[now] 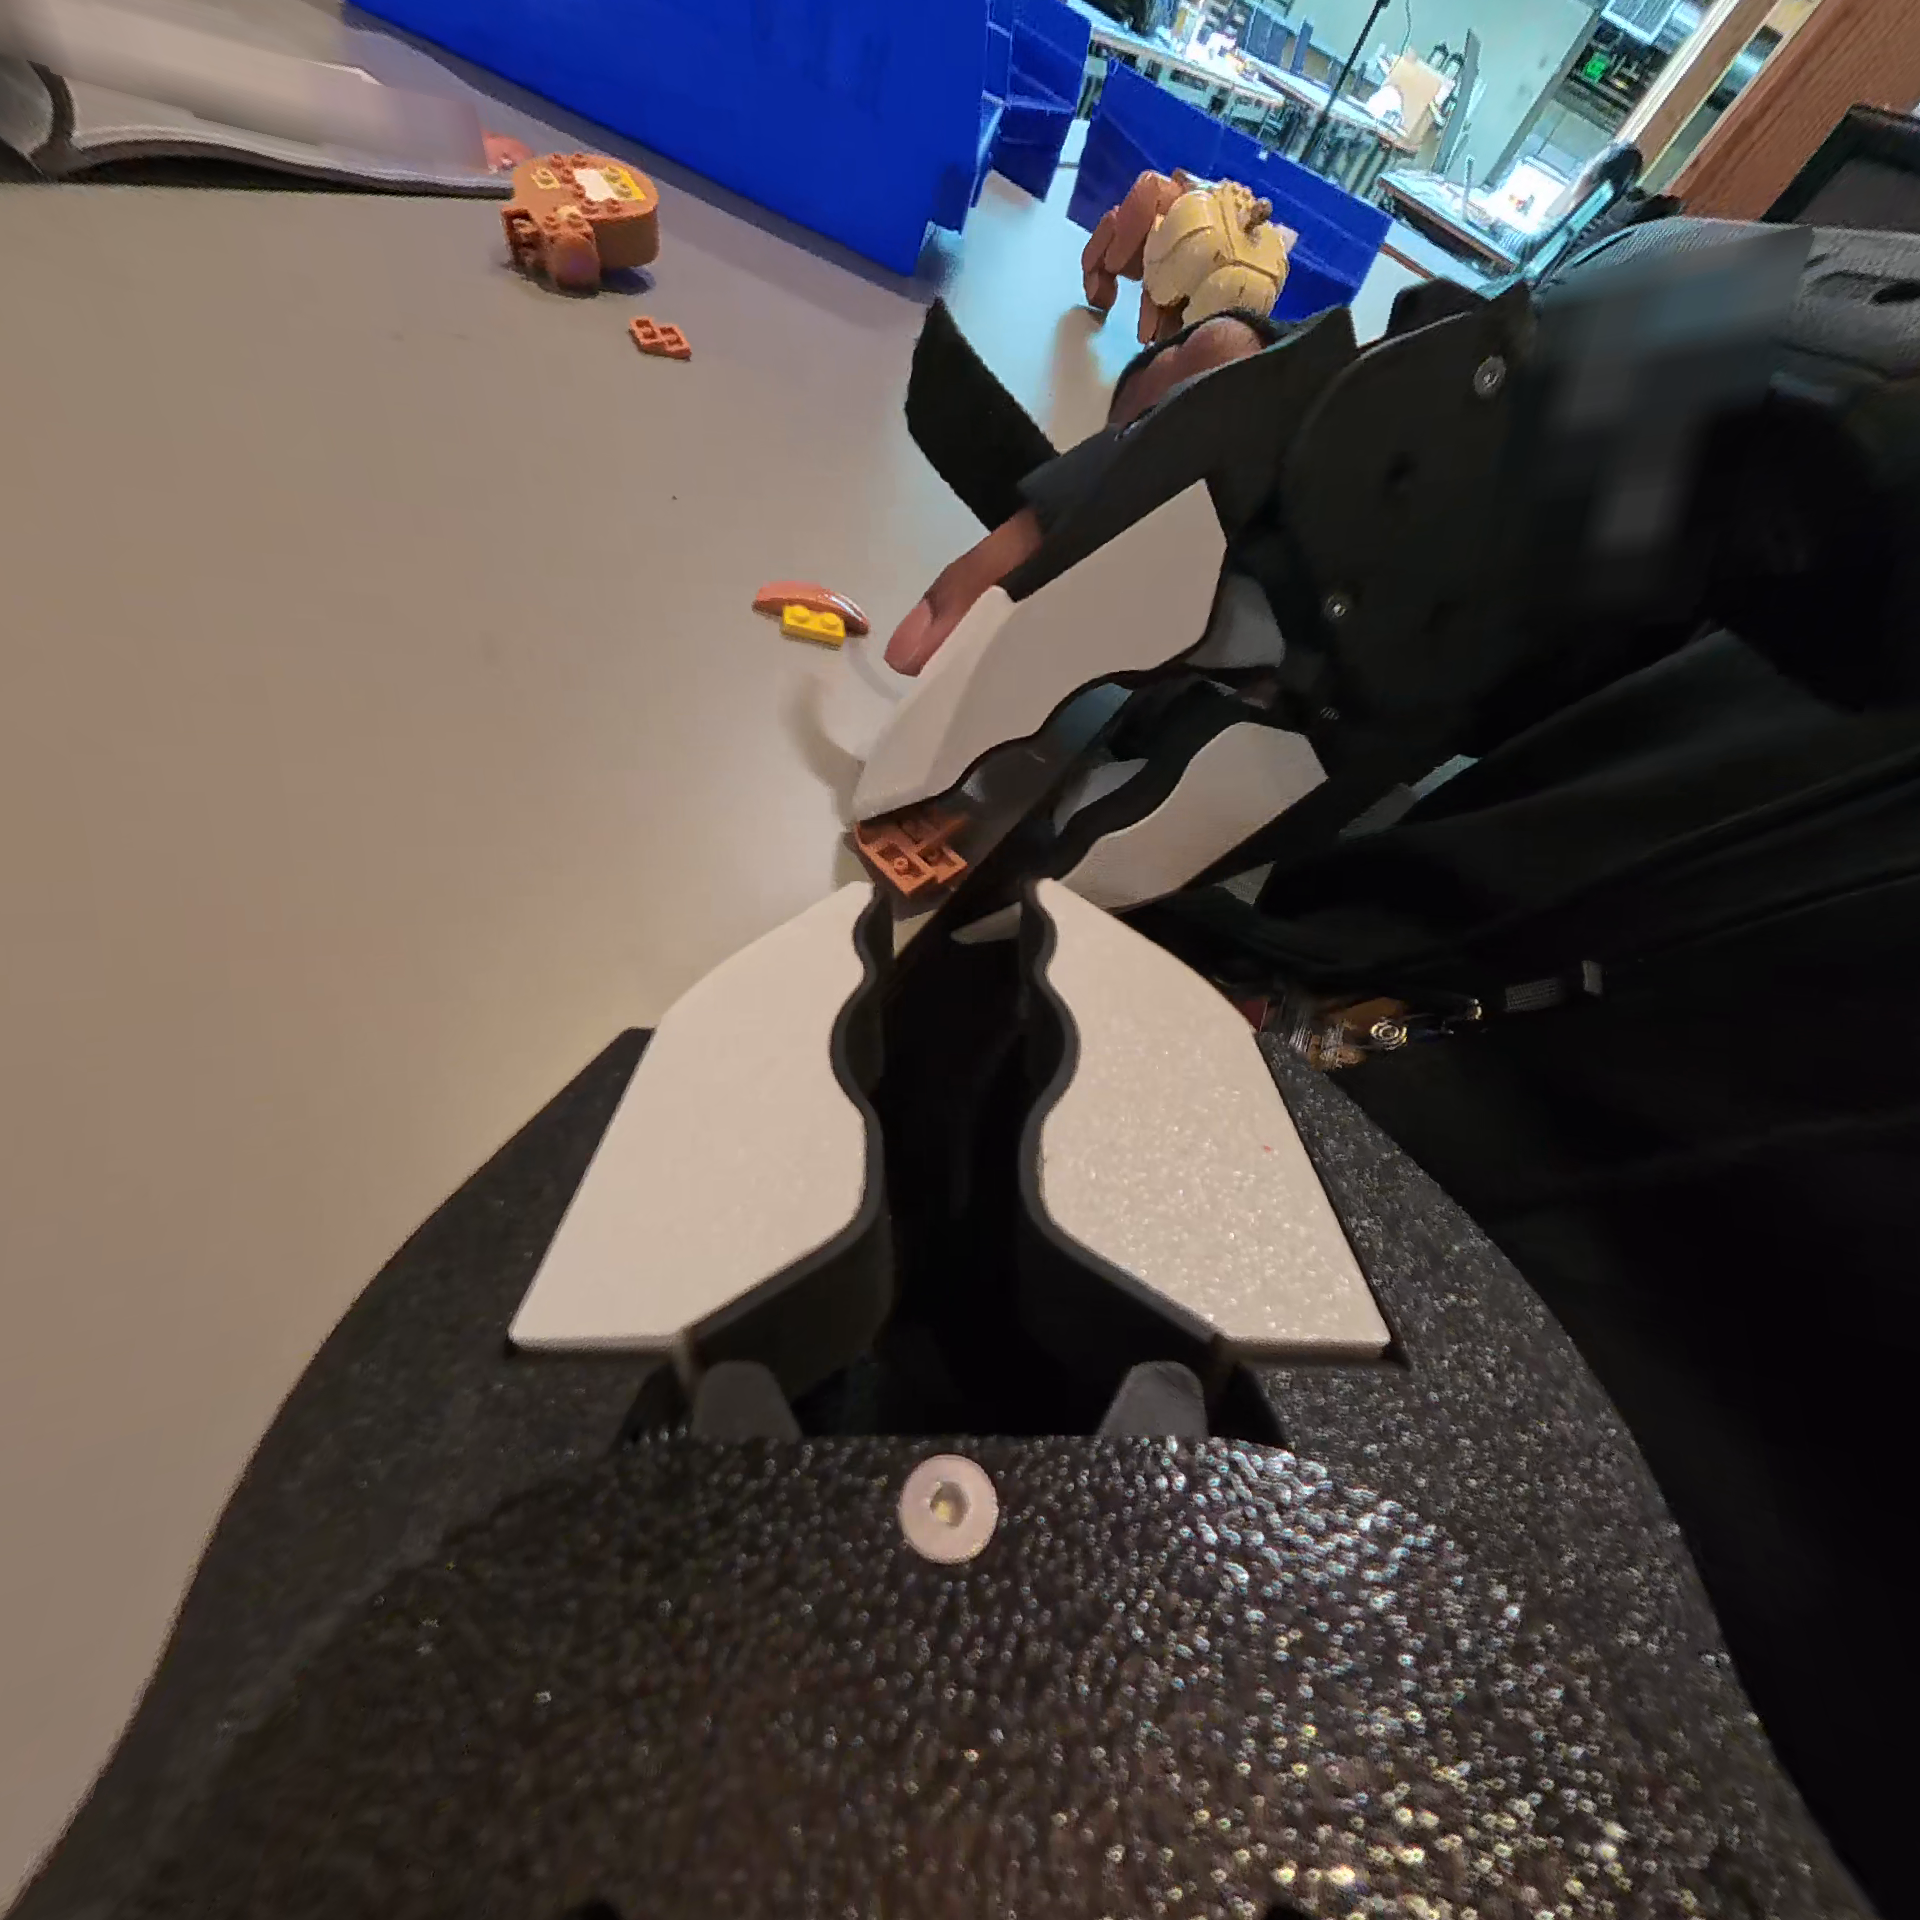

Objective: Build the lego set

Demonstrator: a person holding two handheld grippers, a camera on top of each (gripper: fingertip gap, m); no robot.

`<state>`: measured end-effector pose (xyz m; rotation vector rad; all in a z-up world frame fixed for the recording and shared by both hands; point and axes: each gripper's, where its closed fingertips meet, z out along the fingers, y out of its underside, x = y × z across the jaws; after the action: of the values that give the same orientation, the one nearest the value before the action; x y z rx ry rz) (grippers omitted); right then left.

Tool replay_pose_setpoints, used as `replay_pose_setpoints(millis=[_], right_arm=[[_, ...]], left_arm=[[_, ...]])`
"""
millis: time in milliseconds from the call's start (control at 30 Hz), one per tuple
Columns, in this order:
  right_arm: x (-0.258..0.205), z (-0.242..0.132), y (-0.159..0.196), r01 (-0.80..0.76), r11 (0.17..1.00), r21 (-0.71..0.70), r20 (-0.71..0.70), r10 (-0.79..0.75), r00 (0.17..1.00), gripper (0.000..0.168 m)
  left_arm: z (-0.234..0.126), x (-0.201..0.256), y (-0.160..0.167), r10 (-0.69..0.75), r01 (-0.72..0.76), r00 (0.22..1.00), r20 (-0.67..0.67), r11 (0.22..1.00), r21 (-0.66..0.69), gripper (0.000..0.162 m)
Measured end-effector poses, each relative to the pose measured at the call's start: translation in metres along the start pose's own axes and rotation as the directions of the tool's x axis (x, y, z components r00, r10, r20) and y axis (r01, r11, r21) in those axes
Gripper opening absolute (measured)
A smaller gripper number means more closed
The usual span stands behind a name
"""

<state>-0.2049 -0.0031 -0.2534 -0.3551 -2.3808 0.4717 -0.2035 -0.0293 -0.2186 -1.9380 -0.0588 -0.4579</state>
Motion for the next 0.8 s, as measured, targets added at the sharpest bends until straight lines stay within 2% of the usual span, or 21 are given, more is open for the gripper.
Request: replay_pose_setpoints(millis=[200,333,433,467,533,600,667,733,800], right_arm=[[-0.002,-0.009,-0.006,-0.092,0.993,0.071,-0.029,0.095,0.995,0.011],[0.003,-0.015,-0.005,-0.189,0.974,0.126,-0.044,0.196,0.980,0.007],[0.009,-0.022,-0.008,-0.317,0.929,0.191,-0.002,0.323,0.946,0.007],[0.013,-0.028,-0.013,-0.386,0.891,0.241,0.030,0.390,0.920,0.007],[0.021,-0.043,-0.029,-0.538,0.756,0.373,0.155,0.520,0.840,0.006],[0.029,-0.062,-0.045,-0.667,0.555,0.497,0.315,0.601,0.734,0.007],[0.033,-0.078,-0.054,-0.740,0.368,0.563,0.451,0.614,0.648,0.007],[0.034,-0.086,-0.054,-0.751,0.284,0.597,0.494,0.607,0.622,0.007],[0.029,-0.091,-0.056,-0.728,0.278,0.626,0.491,0.584,0.646,0.006]], left_arm=[[-0.001,0.013,0.008,0.019,-0.016,0.999,-0.046,0.998,0.069,0.022],[-0.001,0.017,0.007,0.035,-0.020,0.995,-0.099,0.988,0.153,0.023],[-0.002,0.019,0.000,0.050,-0.023,0.992,-0.117,0.974,0.226,0.025],[-0.002,0.020,-0.004,0.052,-0.018,0.991,-0.125,0.966,0.256,0.026],[-0.003,0.023,-0.017,0.038,0.014,0.989,-0.143,0.938,0.345,0.028],[-0.005,0.027,-0.033,0.010,0.077,0.982,-0.187,0.890,0.449,0.032],[-0.009,0.032,-0.048,0.001,0.135,0.969,-0.245,0.832,0.538,0.032],[-0.011,0.038,-0.059,0.017,0.161,0.960,-0.280,0.785,0.598,0.031],[-0.009,0.045,-0.062,0.045,0.151,0.954,-0.295,0.780,0.608,0.028]])
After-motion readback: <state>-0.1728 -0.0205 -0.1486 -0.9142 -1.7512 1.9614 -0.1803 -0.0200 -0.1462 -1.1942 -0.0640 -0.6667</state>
